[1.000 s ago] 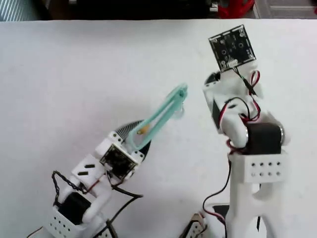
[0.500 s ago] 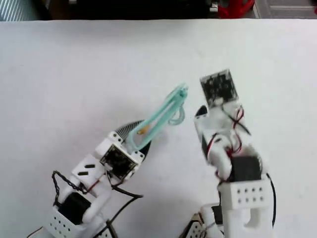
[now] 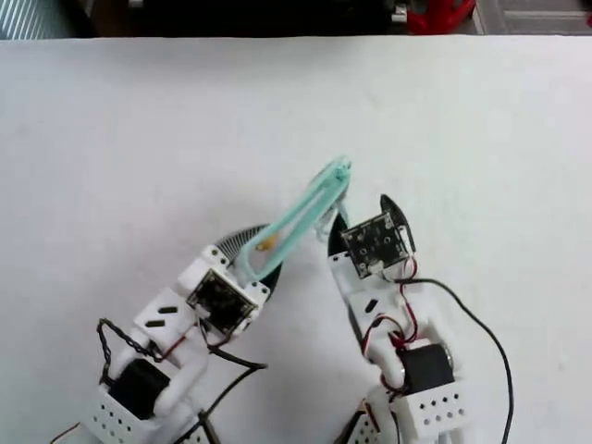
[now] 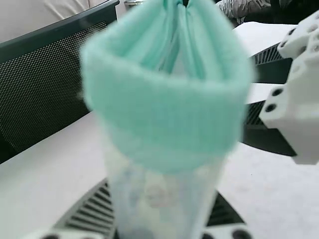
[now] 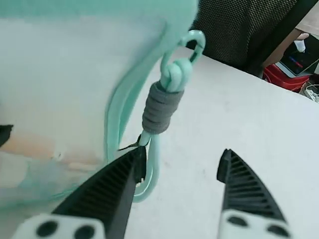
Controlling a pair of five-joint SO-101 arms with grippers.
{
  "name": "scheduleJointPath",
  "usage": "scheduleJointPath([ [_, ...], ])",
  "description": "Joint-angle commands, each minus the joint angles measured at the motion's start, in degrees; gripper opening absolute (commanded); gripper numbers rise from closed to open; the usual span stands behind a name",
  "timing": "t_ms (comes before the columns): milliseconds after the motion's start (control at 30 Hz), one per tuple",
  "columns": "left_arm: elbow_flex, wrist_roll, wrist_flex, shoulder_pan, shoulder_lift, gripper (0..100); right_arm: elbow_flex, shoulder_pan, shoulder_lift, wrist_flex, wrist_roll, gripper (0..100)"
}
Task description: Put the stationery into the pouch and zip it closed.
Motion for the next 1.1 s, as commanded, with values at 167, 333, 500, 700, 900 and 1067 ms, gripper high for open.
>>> scheduleJointPath([
  [167, -2.64, 0.18, -0.62, -0.22, -0.92, 2, -0.18, -1.01, 1.36, -7.16, -8.26, 23.3],
  [333, -2.64, 0.18, -0.62, -0.13, -0.92, 2, 0.00, -4.70, 1.45, -4.88, -11.52, 23.3],
  [500, -2.02, 0.18, -0.62, -0.04, -1.01, 2, 3.43, -4.26, 1.54, -12.00, -11.96, 23.3],
  [700, -1.58, 0.18, -0.79, 0.04, -1.10, 2, 7.21, -3.91, 1.54, -20.97, -11.96, 23.3],
  [900, -1.49, 0.35, -0.79, 0.13, -1.10, 2, 7.38, -3.56, 1.63, -24.22, -11.96, 23.3],
  [1067, -1.49, 0.44, -0.79, 0.13, -1.10, 2, 7.38, -3.56, 1.63, -25.01, -11.96, 23.5],
])
